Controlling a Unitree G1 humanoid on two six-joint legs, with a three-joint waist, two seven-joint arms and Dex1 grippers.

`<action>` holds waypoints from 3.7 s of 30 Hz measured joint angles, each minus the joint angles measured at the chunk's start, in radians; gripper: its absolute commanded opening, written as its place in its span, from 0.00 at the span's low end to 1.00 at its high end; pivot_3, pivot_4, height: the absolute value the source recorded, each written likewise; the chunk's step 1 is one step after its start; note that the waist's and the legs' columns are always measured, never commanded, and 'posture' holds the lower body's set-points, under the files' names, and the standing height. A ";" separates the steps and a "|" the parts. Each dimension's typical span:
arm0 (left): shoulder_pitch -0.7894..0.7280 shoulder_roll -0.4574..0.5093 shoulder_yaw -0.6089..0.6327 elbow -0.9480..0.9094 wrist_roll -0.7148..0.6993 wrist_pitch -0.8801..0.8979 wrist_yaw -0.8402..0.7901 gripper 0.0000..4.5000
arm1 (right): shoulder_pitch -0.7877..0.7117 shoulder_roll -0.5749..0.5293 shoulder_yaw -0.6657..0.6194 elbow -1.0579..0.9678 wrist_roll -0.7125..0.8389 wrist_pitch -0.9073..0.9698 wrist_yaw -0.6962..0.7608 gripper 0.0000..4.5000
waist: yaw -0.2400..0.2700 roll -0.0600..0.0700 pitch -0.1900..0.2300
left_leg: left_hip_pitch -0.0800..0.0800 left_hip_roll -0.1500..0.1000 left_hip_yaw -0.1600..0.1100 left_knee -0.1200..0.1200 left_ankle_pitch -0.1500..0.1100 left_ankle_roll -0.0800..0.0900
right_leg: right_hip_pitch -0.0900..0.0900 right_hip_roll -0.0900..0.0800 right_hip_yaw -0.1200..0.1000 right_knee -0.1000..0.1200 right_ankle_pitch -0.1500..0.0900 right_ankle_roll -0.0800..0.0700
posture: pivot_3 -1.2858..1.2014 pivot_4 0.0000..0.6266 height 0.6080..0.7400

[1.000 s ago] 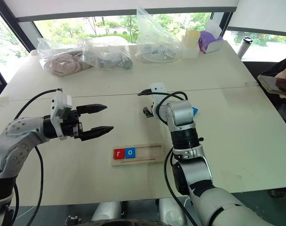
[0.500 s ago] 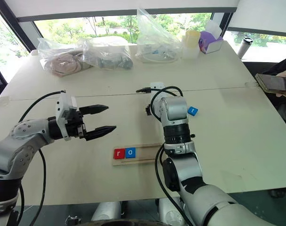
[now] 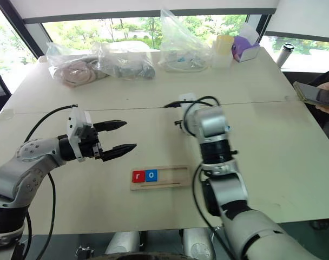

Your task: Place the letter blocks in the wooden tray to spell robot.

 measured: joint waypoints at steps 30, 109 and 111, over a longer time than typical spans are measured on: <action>-0.052 0.022 -0.048 0.102 0.024 -0.027 -0.116 1.00 | 0.691 -1.012 0.174 -0.585 1.783 -0.747 -0.890 0.25 | 0.015 -0.005 0.006 | -0.005 0.002 0.002 0.013 -0.002 0.004 | 0.001 0.002 0.001 -0.002 -0.004 -0.001 | 0.52 0.24 1.00; -0.143 -0.019 -0.087 0.225 0.140 -0.107 -0.177 1.00 | 0.908 -0.903 0.026 -0.355 0.197 -1.066 0.842 0.99 | 0.032 -0.001 0.010 | -0.002 0.005 0.036 0.021 -0.004 0.006 | 0.001 0.000 0.021 -0.001 0.006 0.012 | 0.52 0.24 1.00; -0.131 -0.008 -0.086 0.212 0.129 -0.106 -0.193 1.00 | 0.892 -0.888 0.031 -0.348 0.185 -1.058 0.849 0.94 | 0.031 -0.001 0.010 | -0.002 0.005 0.036 0.021 -0.004 0.006 | 0.001 0.000 0.021 0.000 0.006 0.011 | 0.52 0.24 1.00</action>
